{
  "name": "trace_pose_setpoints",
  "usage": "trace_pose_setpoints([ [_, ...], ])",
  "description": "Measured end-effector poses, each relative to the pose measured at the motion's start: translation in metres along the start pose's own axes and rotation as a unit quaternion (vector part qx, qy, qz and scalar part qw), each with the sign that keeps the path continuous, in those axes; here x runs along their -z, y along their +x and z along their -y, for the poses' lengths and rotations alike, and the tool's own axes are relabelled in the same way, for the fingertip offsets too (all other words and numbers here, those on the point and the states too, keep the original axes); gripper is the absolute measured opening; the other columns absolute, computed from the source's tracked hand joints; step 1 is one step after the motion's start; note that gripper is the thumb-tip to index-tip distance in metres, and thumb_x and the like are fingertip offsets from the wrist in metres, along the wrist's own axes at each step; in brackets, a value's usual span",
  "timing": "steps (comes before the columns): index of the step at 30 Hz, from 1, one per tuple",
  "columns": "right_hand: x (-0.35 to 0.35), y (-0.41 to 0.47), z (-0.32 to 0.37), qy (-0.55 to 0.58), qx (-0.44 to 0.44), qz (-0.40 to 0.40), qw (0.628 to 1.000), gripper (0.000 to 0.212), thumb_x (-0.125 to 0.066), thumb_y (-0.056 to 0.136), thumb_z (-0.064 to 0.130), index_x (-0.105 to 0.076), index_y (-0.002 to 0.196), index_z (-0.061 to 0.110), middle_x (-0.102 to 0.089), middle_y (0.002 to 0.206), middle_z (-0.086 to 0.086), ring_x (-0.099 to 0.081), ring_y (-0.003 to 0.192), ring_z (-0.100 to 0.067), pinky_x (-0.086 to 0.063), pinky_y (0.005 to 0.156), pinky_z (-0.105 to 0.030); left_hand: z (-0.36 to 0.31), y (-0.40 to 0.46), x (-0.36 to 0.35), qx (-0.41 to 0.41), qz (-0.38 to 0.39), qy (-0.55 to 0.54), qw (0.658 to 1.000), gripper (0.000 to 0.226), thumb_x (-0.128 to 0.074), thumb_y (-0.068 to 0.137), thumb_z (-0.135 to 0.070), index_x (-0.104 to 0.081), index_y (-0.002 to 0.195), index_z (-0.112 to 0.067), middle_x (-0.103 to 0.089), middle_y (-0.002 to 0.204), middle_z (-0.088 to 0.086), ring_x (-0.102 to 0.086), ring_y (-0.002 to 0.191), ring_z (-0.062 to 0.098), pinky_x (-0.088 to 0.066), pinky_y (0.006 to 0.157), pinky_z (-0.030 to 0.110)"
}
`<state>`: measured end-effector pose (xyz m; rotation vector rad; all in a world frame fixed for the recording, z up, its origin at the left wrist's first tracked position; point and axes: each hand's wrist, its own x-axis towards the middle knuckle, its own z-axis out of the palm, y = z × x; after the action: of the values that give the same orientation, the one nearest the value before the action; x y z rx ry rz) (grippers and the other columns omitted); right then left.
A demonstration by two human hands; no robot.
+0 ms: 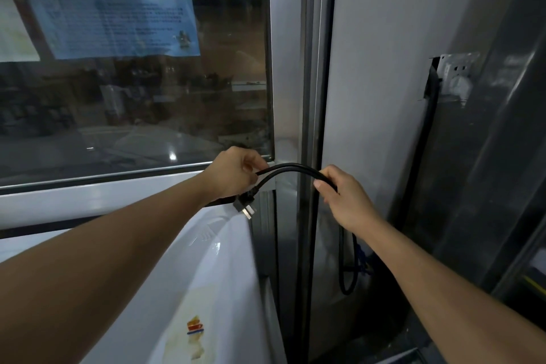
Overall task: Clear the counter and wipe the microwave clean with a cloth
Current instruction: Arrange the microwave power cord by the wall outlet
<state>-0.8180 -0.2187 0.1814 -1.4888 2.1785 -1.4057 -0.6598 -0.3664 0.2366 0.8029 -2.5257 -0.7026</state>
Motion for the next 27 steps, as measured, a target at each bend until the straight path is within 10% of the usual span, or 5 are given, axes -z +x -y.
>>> trace_pose_setpoints([
  [7, 0.000, 0.001, 0.004, 0.018, -0.003, -0.010, 1.000, 0.016, -0.045, 0.097, 0.023, -0.051, 0.082, 0.021, -0.050, 0.070, 0.008, -0.048, 0.064, -0.005, -0.039, 0.060, -0.021, 0.007, -0.012, -0.007, -0.028, -0.071, 0.068, 0.995, 0.028, -0.078, 0.071, -0.035, -0.060, 0.081, -0.017, -0.056, 0.088, -0.001, -0.054, 0.080, 0.015, -0.047, 0.070, 0.029],
  [18, 0.001, -0.002, 0.004, 0.194, -0.114, 0.036, 0.974, 0.014, -0.051, 0.093, 0.006, -0.062, 0.086, 0.009, -0.052, 0.069, -0.002, -0.049, 0.066, -0.012, -0.041, 0.070, -0.021, 0.016, -0.016, 0.017, -0.018, 0.018, 0.010, 1.000, 0.003, -0.068, 0.084, -0.020, -0.067, 0.082, -0.017, -0.068, 0.076, 0.000, -0.063, 0.063, 0.009, -0.047, 0.064, 0.018],
  [27, 0.010, 0.001, 0.002, -0.119, -0.062, 0.066, 0.989, 0.025, -0.063, 0.087, 0.021, -0.058, 0.064, 0.028, -0.062, 0.066, 0.013, -0.058, 0.071, -0.009, -0.037, 0.067, -0.025, 0.002, -0.011, 0.037, -0.008, 0.073, 0.023, 0.997, 0.022, -0.056, 0.088, -0.003, -0.069, 0.096, -0.020, -0.063, 0.079, -0.003, -0.055, 0.070, 0.007, -0.041, 0.066, 0.018],
])
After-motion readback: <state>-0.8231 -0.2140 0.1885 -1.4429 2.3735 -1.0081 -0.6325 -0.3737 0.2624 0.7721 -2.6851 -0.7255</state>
